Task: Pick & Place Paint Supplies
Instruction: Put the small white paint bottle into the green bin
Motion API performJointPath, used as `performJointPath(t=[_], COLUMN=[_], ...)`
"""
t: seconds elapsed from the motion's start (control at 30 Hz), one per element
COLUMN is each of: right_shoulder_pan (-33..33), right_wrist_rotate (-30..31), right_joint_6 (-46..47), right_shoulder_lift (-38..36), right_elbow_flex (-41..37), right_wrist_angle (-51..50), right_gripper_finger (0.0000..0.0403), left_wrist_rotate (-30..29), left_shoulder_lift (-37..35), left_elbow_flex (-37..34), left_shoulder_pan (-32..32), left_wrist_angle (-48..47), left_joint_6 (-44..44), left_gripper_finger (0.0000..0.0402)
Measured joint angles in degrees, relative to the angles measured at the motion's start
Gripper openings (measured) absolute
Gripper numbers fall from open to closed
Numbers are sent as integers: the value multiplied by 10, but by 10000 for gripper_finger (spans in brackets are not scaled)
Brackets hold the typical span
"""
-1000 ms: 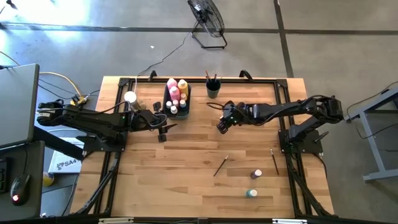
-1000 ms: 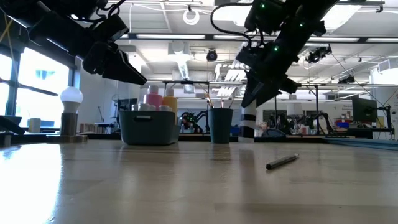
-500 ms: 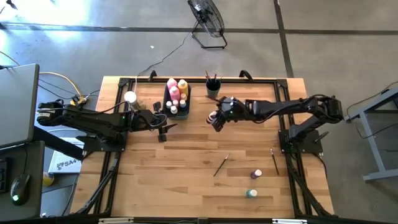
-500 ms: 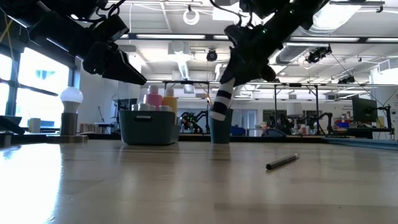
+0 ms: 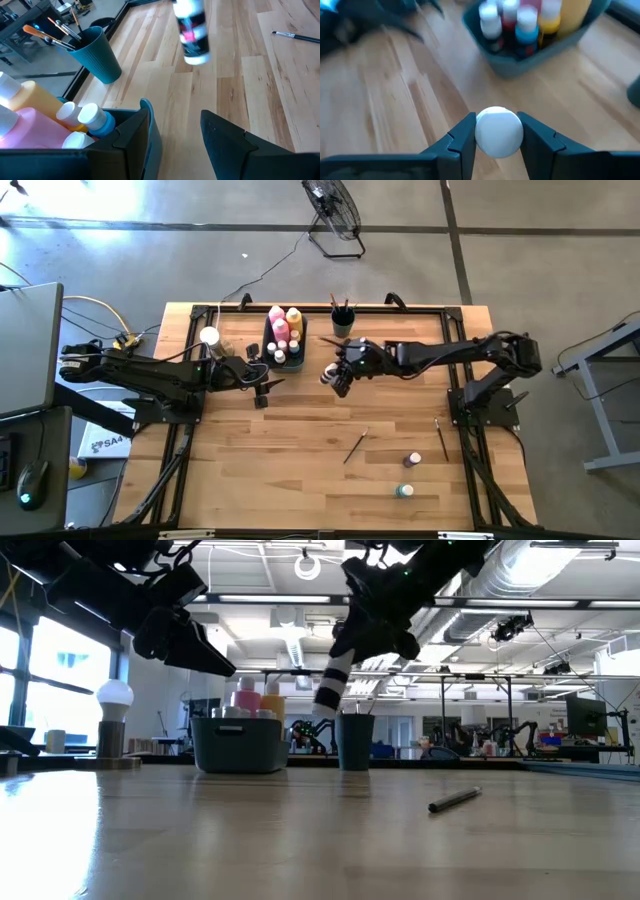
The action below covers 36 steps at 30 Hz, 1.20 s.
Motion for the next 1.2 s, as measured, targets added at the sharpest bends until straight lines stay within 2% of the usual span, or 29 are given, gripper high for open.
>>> performJointPath(t=[0.2,0.47,0.67,1.2], right_shoulder_pan=[5,5,5,7], right_wrist_rotate=[-18,-19,-34,-17], right_joint_6=[-39,-61,-58,-71], right_shoulder_lift=[86,139,152,187], right_elbow_flex=[80,140,141,141], right_wrist_angle=[-36,-62,-69,-68], right_gripper_finger=[116,116,121,116], left_wrist_rotate=[2,9,11,12], left_shoulder_lift=[0,0,0,0], left_elbow_flex=[0,0,0,0], left_shoulder_pan=[0,0,0,0], left_wrist_angle=[-6,-28,-29,-28], left_joint_6=[0,0,0,0], left_gripper_finger=[175,175,175,175])
